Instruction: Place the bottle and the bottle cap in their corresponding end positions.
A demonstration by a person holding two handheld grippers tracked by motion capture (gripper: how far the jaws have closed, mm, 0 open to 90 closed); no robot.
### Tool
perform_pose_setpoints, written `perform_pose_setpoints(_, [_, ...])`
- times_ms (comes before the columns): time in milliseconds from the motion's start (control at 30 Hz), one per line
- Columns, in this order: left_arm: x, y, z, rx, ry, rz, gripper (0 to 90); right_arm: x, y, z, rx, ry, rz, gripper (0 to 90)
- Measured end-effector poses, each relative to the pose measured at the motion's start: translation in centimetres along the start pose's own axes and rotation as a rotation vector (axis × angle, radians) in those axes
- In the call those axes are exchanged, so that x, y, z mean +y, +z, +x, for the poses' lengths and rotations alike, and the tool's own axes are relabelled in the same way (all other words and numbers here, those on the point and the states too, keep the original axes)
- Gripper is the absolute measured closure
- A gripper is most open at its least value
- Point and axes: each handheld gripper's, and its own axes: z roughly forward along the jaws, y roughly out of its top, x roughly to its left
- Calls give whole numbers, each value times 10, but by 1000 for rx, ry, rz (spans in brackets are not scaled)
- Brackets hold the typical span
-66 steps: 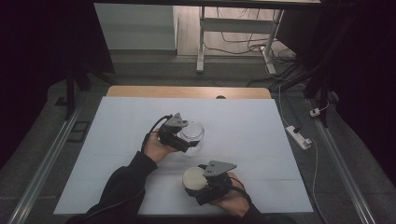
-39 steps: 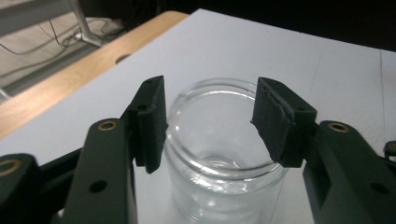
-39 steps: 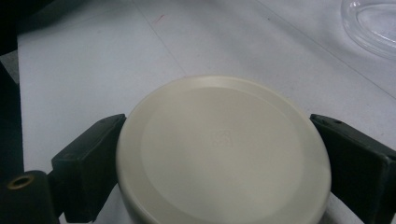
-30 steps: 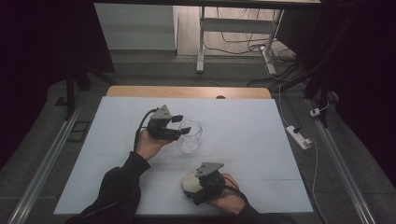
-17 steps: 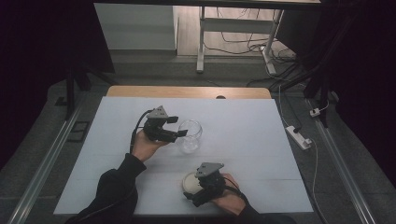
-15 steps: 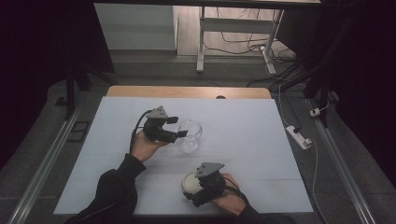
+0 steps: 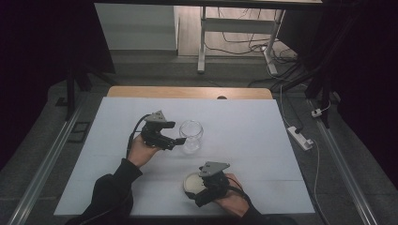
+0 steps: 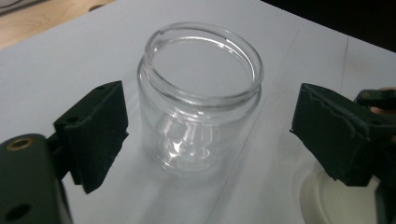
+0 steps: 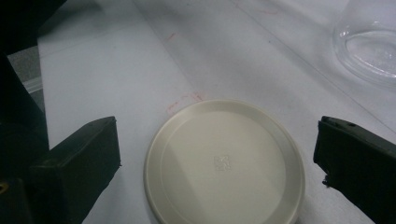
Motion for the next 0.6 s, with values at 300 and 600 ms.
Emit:
perform_pose_setpoints(300, [-6, -5, -11, -6, 10, 29, 70, 1, -10, -2, -2, 11, -24, 6])
perform_pose_setpoints(600, [-15, -12, -24, 2, 14, 38, 35, 0, -24, -8, -21, 22, -42, 6])
